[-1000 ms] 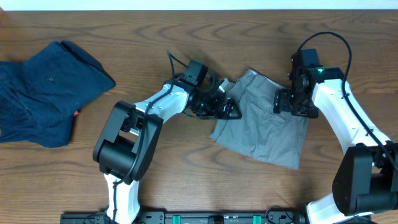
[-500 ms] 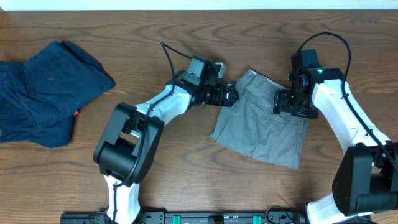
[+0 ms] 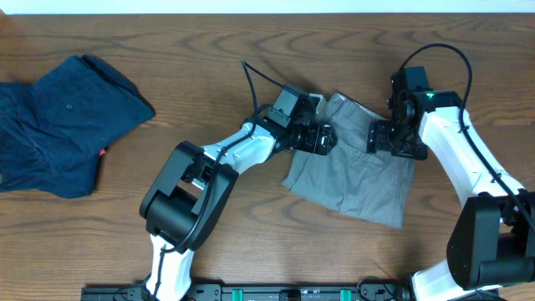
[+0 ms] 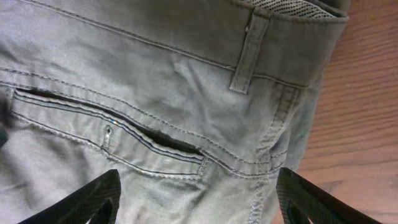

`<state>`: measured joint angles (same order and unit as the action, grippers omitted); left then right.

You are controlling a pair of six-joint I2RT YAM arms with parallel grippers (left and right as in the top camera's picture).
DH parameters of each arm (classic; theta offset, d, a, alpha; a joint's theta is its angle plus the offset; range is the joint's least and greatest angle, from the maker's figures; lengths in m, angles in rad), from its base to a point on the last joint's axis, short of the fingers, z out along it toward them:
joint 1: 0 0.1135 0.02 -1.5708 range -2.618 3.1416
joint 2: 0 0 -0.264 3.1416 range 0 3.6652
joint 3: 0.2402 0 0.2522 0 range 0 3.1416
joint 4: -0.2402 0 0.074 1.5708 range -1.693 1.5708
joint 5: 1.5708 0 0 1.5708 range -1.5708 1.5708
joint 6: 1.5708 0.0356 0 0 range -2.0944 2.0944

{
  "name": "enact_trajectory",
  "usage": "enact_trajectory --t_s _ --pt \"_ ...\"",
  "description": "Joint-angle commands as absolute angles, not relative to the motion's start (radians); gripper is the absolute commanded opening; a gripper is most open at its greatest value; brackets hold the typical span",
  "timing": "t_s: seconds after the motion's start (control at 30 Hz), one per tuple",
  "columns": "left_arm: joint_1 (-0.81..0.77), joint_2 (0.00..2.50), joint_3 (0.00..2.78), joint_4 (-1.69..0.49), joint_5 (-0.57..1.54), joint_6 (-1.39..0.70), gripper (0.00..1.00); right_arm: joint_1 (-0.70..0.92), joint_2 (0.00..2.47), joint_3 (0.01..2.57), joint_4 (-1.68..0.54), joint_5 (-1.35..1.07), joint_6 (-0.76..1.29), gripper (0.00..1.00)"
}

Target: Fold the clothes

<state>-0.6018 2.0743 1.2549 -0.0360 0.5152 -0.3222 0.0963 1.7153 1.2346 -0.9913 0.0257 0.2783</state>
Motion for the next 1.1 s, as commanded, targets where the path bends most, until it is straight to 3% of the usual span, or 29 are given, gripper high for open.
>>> enact_trajectory --t_s 0.0,0.13,0.2,0.4,0.57,1.07 --pt "-0.63 2.121 1.251 -0.046 0.512 -0.329 0.64 0.085 1.698 1.229 -0.993 0.022 0.292 0.78" --pt "-0.656 2.121 1.251 -0.049 0.529 -0.318 0.33 0.085 1.698 1.229 -0.993 0.022 0.292 0.79" --pt "-0.659 2.12 1.251 -0.055 0.551 -0.3 0.07 0.085 1.698 1.229 -0.999 0.022 0.292 0.79" --pt "-0.584 2.082 1.252 -0.086 0.472 -0.297 0.06 0.07 1.698 1.229 -1.011 0.023 0.292 0.79" --pt "-0.411 1.973 1.252 -0.177 0.354 -0.297 0.06 0.032 1.698 1.229 -1.025 0.022 0.291 0.79" --pt "0.385 1.623 1.255 -0.141 0.346 -0.297 0.06 -0.01 1.698 1.229 -1.038 0.022 0.283 0.79"
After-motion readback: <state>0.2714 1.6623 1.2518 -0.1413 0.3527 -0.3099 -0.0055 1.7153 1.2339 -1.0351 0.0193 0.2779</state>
